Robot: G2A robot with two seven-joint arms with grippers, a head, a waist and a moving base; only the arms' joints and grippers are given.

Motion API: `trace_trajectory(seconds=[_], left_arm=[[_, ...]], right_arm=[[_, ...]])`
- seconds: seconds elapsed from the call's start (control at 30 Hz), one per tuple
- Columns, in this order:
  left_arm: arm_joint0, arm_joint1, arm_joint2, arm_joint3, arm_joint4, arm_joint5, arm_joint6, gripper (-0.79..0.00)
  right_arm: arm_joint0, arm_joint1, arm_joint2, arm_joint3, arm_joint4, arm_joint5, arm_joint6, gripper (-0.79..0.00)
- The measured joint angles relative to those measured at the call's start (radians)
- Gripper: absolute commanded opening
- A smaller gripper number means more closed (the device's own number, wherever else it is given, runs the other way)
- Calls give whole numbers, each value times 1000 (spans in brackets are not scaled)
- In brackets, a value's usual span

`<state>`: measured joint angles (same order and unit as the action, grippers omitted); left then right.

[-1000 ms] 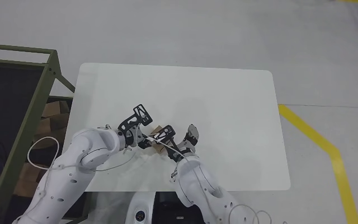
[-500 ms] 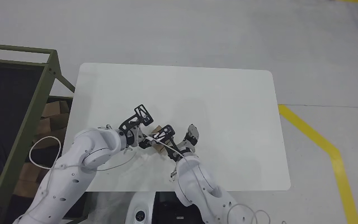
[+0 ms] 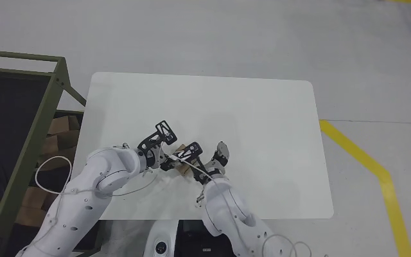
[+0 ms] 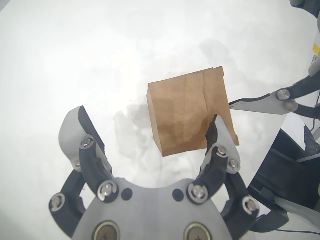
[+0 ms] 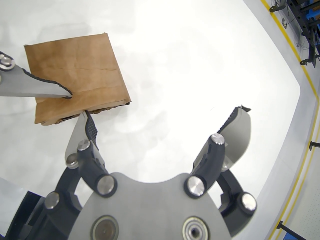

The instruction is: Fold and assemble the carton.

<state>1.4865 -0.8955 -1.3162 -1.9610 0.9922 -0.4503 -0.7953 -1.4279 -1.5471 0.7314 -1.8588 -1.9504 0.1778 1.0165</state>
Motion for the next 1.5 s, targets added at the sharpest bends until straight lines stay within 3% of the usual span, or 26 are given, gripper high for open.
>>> trace_trajectory(seconds=[0.4,1.17,1.5], left_arm=[[3,0,-3,-6,2,5,4,0],[-3,0,-17,13,-11,-6,4,0],[-39,-8,11,21,-54,48,-9,0]], right_arm=[[-51,12,54,-54,-13,32,-19,0],[37,-41,38,68,-3,68,36,0],[39,-56,43,79,-2,64,25,0]])
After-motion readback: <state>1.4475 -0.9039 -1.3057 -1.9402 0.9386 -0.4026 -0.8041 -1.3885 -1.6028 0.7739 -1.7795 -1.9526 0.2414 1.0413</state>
